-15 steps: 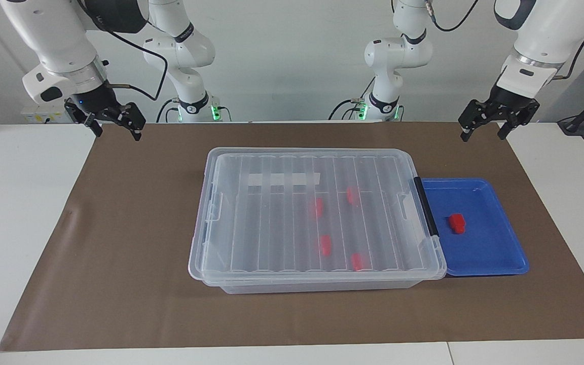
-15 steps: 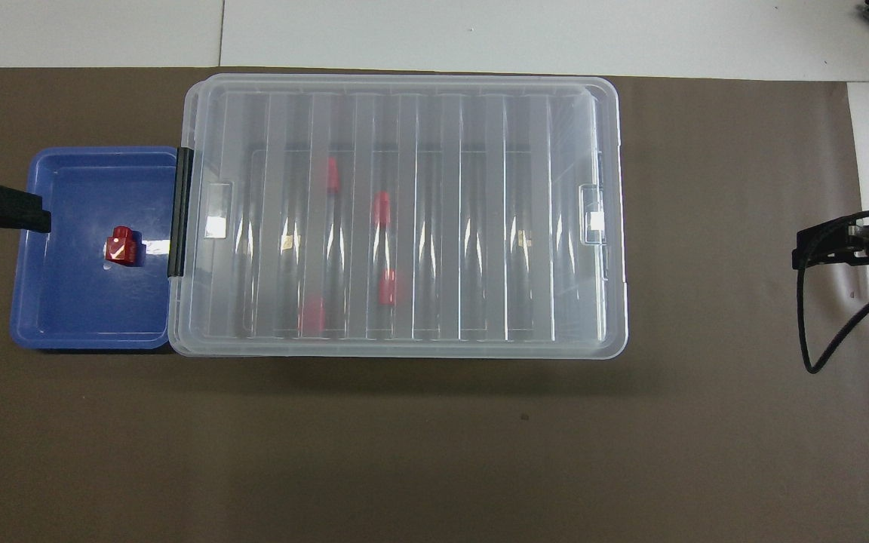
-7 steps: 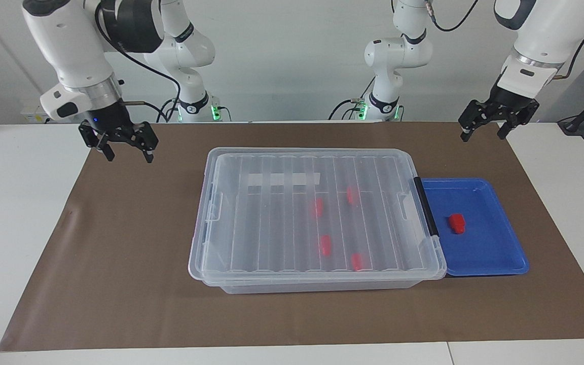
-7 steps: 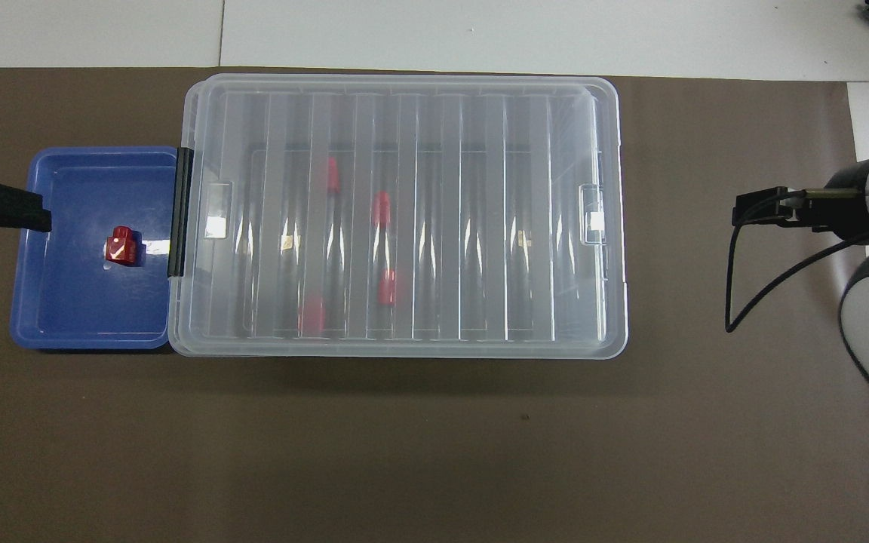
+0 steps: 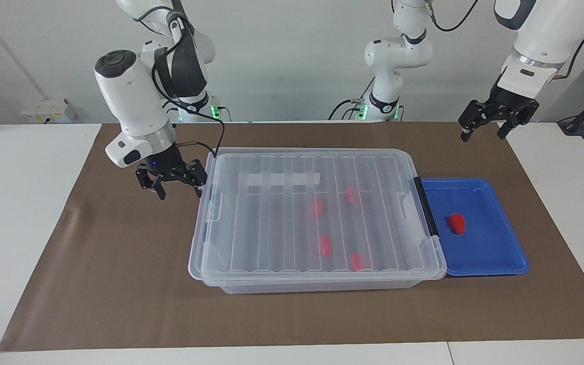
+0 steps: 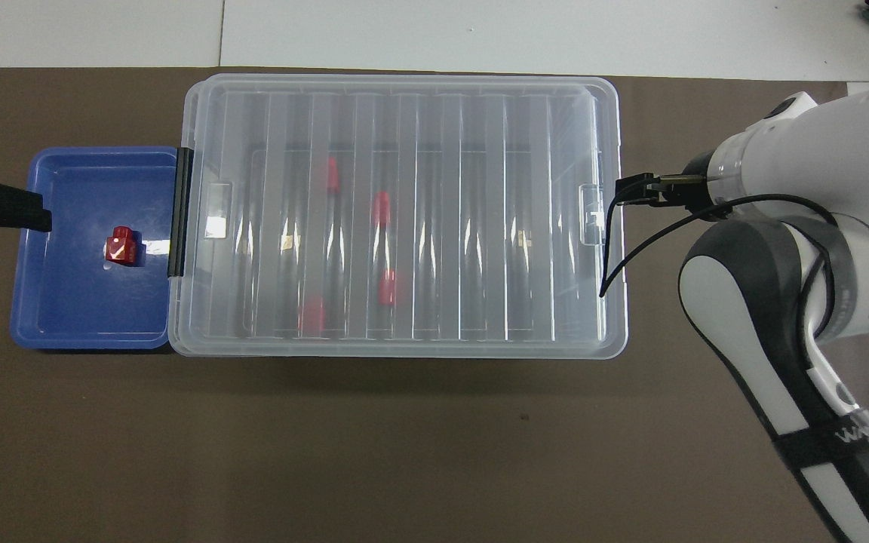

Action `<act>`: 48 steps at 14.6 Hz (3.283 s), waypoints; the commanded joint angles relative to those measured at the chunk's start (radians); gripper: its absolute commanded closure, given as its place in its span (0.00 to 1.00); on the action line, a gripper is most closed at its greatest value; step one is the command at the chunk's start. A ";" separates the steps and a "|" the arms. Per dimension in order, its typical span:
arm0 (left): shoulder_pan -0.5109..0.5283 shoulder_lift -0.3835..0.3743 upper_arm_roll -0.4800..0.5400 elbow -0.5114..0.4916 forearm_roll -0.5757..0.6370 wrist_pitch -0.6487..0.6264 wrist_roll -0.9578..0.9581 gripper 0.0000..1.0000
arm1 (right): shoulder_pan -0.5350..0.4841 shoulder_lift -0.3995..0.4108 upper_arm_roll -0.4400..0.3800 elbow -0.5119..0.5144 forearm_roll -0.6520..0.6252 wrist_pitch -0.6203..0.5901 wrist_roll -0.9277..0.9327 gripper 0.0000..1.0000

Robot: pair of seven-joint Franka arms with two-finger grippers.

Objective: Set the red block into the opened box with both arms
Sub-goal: 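Grip the clear lid edge with the right gripper, then slide the clear lid toward the right gripper, away from the blue tray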

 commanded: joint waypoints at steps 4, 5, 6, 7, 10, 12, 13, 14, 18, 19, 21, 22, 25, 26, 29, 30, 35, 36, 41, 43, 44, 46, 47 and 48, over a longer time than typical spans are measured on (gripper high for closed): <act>-0.008 0.002 0.007 0.003 -0.016 -0.009 -0.013 0.00 | 0.001 0.060 0.001 -0.003 0.025 0.059 0.020 0.00; -0.008 0.002 0.007 0.003 -0.016 -0.007 -0.014 0.00 | 0.001 0.062 0.001 -0.011 0.022 0.067 0.022 0.00; -0.010 0.002 0.007 0.003 -0.016 -0.007 -0.014 0.00 | 0.001 0.065 0.000 -0.019 0.017 0.068 0.022 0.00; -0.010 0.002 0.007 0.003 -0.016 -0.007 -0.014 0.00 | 0.001 0.066 -0.002 -0.020 0.008 0.065 0.022 0.00; -0.010 0.002 0.007 0.003 -0.016 -0.007 -0.014 0.00 | 0.000 0.065 -0.002 -0.022 -0.090 0.058 0.058 0.00; -0.010 0.002 0.007 0.003 -0.016 -0.007 -0.014 0.00 | 0.000 0.065 -0.002 -0.020 -0.121 0.053 0.103 0.00; -0.010 0.002 0.007 0.003 -0.016 -0.007 -0.014 0.00 | 0.000 0.065 -0.002 -0.020 -0.133 0.050 0.104 0.00; -0.010 0.002 0.007 0.003 -0.016 -0.006 -0.014 0.00 | -0.003 0.065 -0.002 -0.019 -0.141 0.045 0.104 0.00; -0.010 0.002 0.007 0.003 -0.016 -0.004 -0.014 0.00 | -0.028 0.065 -0.008 -0.014 -0.156 0.021 0.101 0.00; -0.010 0.002 0.007 0.003 -0.016 -0.004 -0.014 0.00 | -0.041 0.065 -0.007 -0.012 -0.162 0.012 0.101 0.00; -0.010 0.002 0.007 0.003 -0.016 -0.004 -0.014 0.00 | -0.054 0.065 -0.008 -0.011 -0.173 0.003 0.095 0.00; -0.010 0.002 0.007 0.003 -0.016 -0.004 -0.014 0.00 | -0.067 0.063 -0.008 -0.009 -0.174 0.001 0.092 0.00; -0.010 0.002 0.007 0.003 -0.016 -0.004 -0.014 0.00 | -0.094 0.062 -0.008 -0.009 -0.175 -0.011 0.086 0.00; -0.010 0.002 0.007 0.003 -0.016 -0.004 -0.014 0.00 | -0.098 0.060 -0.008 -0.009 -0.175 -0.014 0.086 0.00; -0.010 0.002 0.007 0.003 -0.016 -0.004 -0.014 0.00 | -0.127 0.058 -0.008 -0.009 -0.175 -0.031 0.040 0.00; -0.010 0.002 0.007 0.003 -0.016 -0.004 -0.014 0.00 | -0.140 0.057 -0.008 -0.009 -0.175 -0.033 0.025 0.00; -0.010 0.002 0.007 0.003 -0.016 -0.003 -0.014 0.00 | -0.196 0.054 -0.008 -0.009 -0.175 -0.037 -0.046 0.00; -0.010 0.002 0.007 0.003 -0.016 -0.003 -0.014 0.00 | -0.206 0.054 -0.010 -0.008 -0.176 -0.043 -0.052 0.00; -0.010 0.001 0.007 0.002 -0.015 -0.003 -0.014 0.00 | -0.233 0.043 -0.011 -0.006 -0.176 -0.065 -0.063 0.00; -0.010 0.002 0.007 0.002 -0.015 -0.003 -0.014 0.00 | -0.247 0.037 -0.011 -0.003 -0.178 -0.076 -0.078 0.00; -0.010 0.001 0.007 0.002 -0.015 0.000 -0.014 0.00 | -0.249 0.037 -0.011 -0.003 -0.178 -0.077 -0.083 0.00; -0.010 0.002 0.007 0.002 -0.015 0.000 -0.014 0.00 | -0.255 0.037 -0.013 -0.003 -0.178 -0.079 -0.086 0.00; -0.010 0.002 0.007 0.002 -0.015 0.000 -0.014 0.00 | -0.264 0.037 -0.011 -0.003 -0.179 -0.085 -0.090 0.00; -0.010 0.002 0.007 0.002 -0.015 0.002 -0.014 0.00 | -0.265 0.035 -0.011 -0.003 -0.188 -0.090 -0.090 0.00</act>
